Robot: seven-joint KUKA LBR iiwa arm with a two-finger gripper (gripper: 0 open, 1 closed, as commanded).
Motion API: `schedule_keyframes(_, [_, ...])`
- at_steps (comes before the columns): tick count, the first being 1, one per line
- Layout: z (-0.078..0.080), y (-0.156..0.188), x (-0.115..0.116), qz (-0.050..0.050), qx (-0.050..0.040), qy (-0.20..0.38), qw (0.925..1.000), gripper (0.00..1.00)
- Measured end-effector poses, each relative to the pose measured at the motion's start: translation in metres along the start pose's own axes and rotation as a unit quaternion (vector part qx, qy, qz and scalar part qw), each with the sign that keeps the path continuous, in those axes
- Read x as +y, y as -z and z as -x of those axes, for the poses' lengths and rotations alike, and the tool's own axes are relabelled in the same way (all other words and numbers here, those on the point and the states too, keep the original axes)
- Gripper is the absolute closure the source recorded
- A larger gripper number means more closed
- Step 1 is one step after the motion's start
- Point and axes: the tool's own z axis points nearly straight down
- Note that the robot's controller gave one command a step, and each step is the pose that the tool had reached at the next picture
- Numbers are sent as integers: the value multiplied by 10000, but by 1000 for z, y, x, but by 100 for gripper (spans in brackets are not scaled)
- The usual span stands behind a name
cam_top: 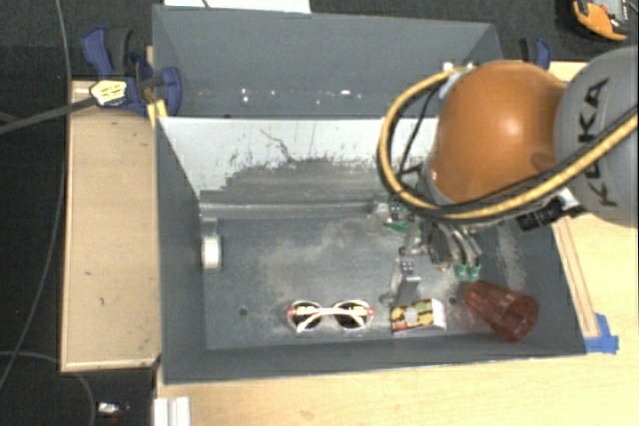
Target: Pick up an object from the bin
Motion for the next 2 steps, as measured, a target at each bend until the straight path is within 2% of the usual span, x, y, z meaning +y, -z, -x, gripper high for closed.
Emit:
schedule_keyframes(1, [2,4,0,5,-42,-24,10000,0])
schedule_keyframes(2, [-6,-164,24,8,-48,653,9979,0])
